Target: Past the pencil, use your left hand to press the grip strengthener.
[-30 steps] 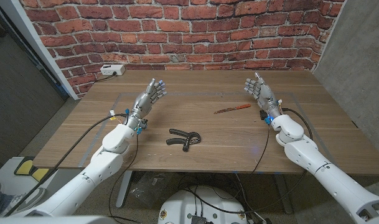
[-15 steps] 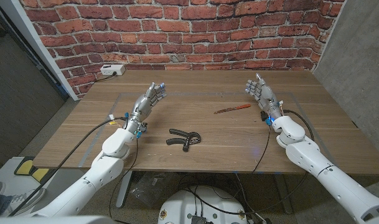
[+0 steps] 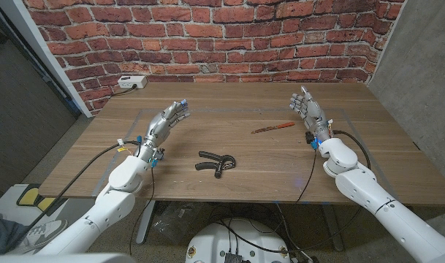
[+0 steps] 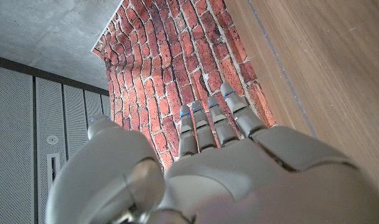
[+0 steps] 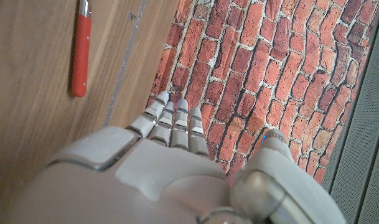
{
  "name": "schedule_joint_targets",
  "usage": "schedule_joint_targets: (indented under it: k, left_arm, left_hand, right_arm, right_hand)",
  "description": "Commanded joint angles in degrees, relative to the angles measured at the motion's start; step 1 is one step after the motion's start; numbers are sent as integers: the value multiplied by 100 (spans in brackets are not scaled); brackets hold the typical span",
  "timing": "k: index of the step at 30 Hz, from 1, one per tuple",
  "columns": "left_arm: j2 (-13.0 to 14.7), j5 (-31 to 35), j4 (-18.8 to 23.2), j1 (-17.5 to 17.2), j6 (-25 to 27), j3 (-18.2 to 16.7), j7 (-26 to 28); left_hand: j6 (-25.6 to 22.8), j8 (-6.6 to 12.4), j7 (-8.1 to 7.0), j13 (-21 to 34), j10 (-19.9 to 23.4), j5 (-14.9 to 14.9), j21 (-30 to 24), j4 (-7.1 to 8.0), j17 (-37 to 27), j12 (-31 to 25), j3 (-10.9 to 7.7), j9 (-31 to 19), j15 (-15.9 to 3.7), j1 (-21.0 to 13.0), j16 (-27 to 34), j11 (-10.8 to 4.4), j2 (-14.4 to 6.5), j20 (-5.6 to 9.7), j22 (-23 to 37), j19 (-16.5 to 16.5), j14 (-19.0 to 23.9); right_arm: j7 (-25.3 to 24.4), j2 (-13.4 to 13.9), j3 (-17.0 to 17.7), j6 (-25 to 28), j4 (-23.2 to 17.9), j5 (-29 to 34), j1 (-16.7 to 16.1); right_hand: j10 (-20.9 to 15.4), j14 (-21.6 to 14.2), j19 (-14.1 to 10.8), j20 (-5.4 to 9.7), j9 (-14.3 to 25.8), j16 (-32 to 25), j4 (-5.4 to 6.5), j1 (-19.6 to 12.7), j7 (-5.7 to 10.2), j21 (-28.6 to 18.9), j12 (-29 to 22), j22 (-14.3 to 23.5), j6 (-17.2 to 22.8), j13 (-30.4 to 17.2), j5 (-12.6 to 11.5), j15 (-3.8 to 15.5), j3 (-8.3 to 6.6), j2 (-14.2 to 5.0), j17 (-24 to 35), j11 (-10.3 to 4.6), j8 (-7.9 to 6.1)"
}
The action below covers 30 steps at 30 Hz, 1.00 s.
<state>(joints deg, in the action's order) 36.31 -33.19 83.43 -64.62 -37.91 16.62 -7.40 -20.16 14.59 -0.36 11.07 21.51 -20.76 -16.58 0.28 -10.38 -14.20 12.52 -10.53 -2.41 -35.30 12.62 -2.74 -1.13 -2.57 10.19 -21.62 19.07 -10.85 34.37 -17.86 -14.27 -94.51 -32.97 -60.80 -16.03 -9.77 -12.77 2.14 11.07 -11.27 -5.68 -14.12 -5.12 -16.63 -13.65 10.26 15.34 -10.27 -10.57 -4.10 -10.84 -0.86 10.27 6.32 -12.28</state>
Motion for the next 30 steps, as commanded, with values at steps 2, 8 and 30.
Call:
schedule_joint_targets:
  k: [2, 8, 30]
  left_arm:
    - [-127, 426, -403, -300, -1128, -325, 173]
    - [-122, 1342, -435, -344, -1219, -533, 762]
    - [82, 4225, 954, -1173, -148, -1267, 2507]
  left_hand:
    - [-158, -19, 56, 10, 250, -19, -48, -158, -8, -24, 6, -22, -41, -289, 6, -41, 25, 30, 8, -227, 215]
    - [-252, -21, 21, 11, 372, -34, -56, -245, -7, -24, -13, -24, -107, -470, 22, -163, 36, 66, 5, -370, 366]
    - [-489, -41, -86, 13, 615, -69, -5, -539, -1, 29, -56, -29, -261, -1051, -17, -330, 132, 171, 0, -607, 601]
  right_arm:
    - [-410, -27, -68, 137, -430, 294, -246]
    - [-611, 54, -36, 343, -733, 383, -406]
    - [-522, 132, -21, 556, -835, 283, -469]
  right_hand:
    - [-55, -52, -36, 42, 15, 22, -41, -59, 23, 17, -14, 20, 3, -32, 5, -29, -27, -17, 18, -21, 2]
    - [-66, -55, -40, 39, 15, 26, -44, -60, 22, 26, -13, 20, 10, -32, 8, -26, -27, -18, 19, -17, 4]
    - [-73, -62, -48, 30, 15, 35, -53, -64, 21, 56, 2, 22, 19, -34, 13, -35, -25, -23, 20, -22, 16]
